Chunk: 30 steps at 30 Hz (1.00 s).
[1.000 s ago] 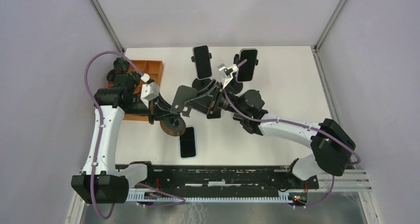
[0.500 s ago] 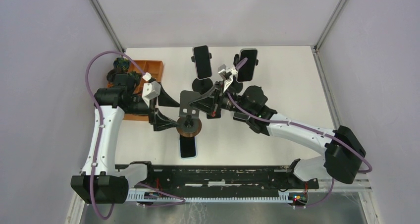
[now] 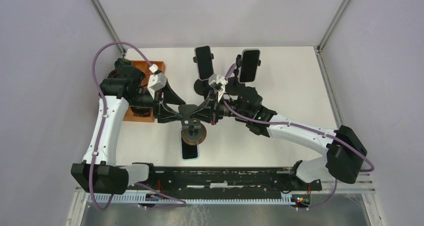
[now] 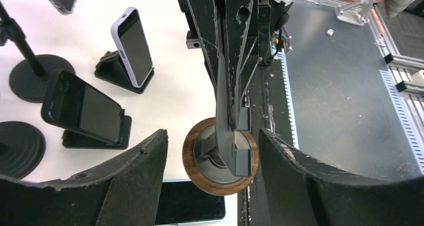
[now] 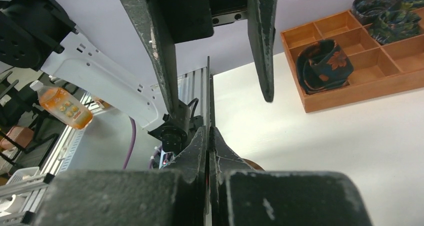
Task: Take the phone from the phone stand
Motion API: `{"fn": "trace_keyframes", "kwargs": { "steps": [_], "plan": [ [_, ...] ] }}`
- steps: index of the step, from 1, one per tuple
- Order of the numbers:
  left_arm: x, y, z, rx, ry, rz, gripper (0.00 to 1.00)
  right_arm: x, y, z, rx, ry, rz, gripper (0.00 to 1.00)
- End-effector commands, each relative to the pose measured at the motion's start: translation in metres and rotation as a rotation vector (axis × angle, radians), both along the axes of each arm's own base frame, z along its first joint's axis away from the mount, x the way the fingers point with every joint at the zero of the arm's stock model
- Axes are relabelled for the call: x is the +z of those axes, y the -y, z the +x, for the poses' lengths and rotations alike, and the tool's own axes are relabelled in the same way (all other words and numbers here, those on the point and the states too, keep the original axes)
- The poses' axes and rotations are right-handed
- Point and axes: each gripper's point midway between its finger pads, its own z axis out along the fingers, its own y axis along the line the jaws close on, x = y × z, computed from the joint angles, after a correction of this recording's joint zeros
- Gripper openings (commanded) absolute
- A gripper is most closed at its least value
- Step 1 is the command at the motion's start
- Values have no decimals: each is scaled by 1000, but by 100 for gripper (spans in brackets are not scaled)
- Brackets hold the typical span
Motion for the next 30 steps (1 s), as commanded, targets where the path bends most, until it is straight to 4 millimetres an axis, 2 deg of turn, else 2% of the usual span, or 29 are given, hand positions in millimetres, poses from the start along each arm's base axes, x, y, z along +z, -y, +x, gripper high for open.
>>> {"fn": "trace_keyframes", "kwargs": {
  "steps": [1, 4, 7, 9, 11, 15, 18, 22, 29, 30],
  "plan": [
    [3, 6, -3, -22, -32, 4, 69, 38, -7, -5, 27, 110, 79, 0],
    [-3, 5, 1, -21, -41, 26, 56, 34, -10, -5, 28, 112, 72, 0],
    [-12, 2, 7, -18, -28, 64, 34, 30, -11, -4, 25, 110, 64, 1],
    [-19, 0, 12, -17, -22, 93, 17, 27, -11, -5, 25, 110, 59, 7],
    [-25, -2, 18, -17, -14, 122, 4, 23, -10, -5, 24, 115, 45, 22],
    [-31, -6, 32, -13, 1, 167, 2, 11, -5, 1, -4, 123, -11, 52],
    [-42, -11, 45, -11, 15, 215, 2, -1, 6, 9, -46, 115, -55, 68],
    [-62, -21, 71, 17, 24, 289, 2, -13, 34, 23, -144, 83, -72, 80],
    [-93, -33, 122, 17, 7, 274, 2, -40, 80, 43, -321, 24, -111, 92],
    [-101, -42, 131, 32, -1, 281, 2, -43, 84, 45, -341, 17, -117, 94]
  ]
}}
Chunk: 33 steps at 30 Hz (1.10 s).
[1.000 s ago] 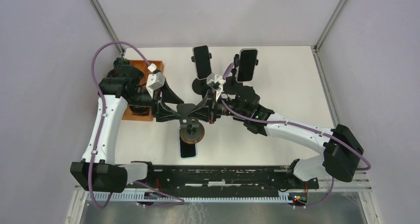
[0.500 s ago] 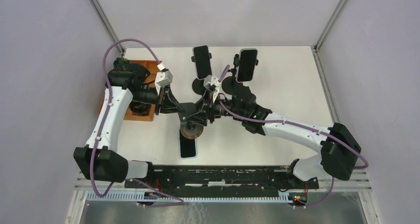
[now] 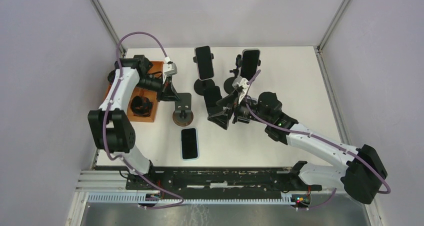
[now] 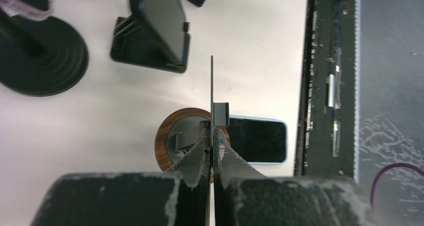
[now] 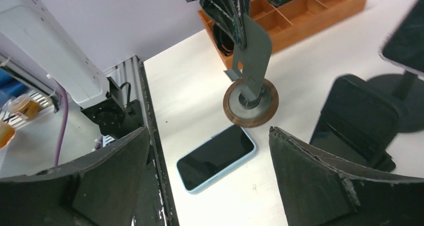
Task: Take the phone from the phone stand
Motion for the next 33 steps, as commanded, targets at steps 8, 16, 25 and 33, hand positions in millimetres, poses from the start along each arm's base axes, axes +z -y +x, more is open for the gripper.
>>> {"fn": "trace_keyframes", "kwargs": {
  "steps": [8, 16, 25, 33],
  "plan": [
    [-47, -24, 88, -56, 141, 33, 2, -28, 35, 27, -223, -41, -70, 98],
    [-60, -34, 132, -103, 239, 56, 2, -55, 41, 41, -298, -87, -134, 98],
    [-79, -47, 154, -99, 265, 75, 38, -96, 48, 44, -340, -150, -216, 98],
    [-70, -58, 159, -36, 276, 112, 100, -102, 42, 62, -398, -164, -230, 98]
  ]
}}
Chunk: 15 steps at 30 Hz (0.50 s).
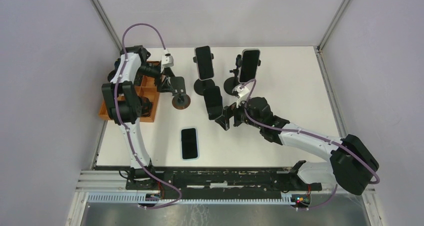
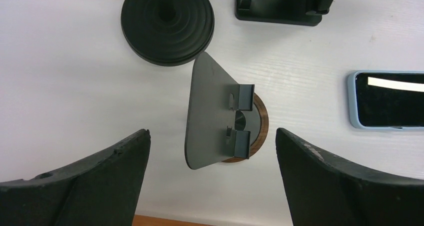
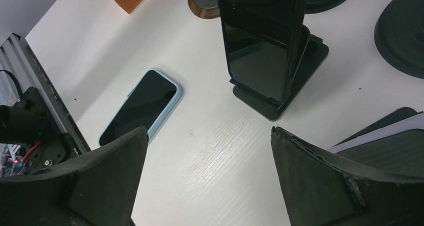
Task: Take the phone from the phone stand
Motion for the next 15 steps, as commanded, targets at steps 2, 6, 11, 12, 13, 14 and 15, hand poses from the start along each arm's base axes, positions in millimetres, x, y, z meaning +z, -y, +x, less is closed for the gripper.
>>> {"fn": "trace_keyframes", "kwargs": {
  "steps": [2, 6, 11, 12, 13, 14, 15],
  "plan": [
    [28, -7, 10, 53, 77, 10, 100, 10, -6, 30, -108, 29, 14, 98],
    [61, -7, 4, 177, -8, -2, 100, 7, -13, 54, -202, 41, -15, 98],
    [84, -12, -26, 249, -104, 53, 100, 6, -22, 81, -277, 69, -53, 98],
    [86, -14, -33, 269, -129, 66, 100, 7, -24, 84, -284, 73, -49, 98],
    [91, -15, -40, 298, -154, 73, 100, 6, -25, 87, -290, 73, -51, 98],
    [93, -15, -46, 313, -176, 79, 100, 5, -26, 90, -297, 74, -55, 98],
    [95, -15, -55, 317, -198, 82, 100, 2, -26, 93, -305, 72, -64, 98]
  ]
}}
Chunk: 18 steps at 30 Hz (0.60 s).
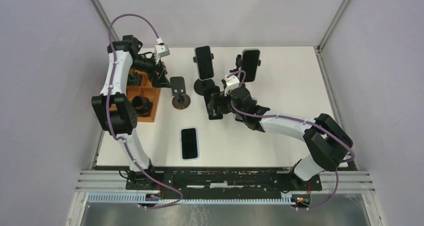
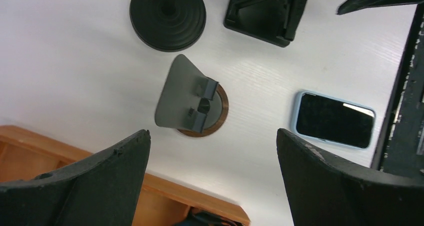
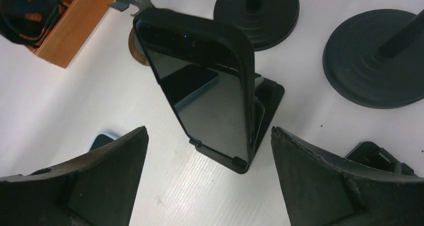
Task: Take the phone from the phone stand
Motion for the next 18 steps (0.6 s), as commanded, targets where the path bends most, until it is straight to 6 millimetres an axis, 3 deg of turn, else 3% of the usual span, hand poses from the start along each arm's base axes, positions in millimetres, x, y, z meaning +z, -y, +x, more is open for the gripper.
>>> {"fn": "trace_keyframes", "kwargs": {
  "steps": [1, 5, 9, 18],
  "plan": [
    [32, -3, -41, 115, -125, 14, 100, 19, -5, 27, -86, 66, 24, 98],
    [35, 5, -69, 116, -164, -26, 100, 9, -8, 33, -74, 61, 14, 98],
    [54, 13, -86, 95, -108, -63, 100, -5, -9, 39, -34, 46, -5, 98],
    [112, 5, -78, 192, 22, -24, 100, -14, -16, 42, 57, 35, -12, 98]
  ]
}}
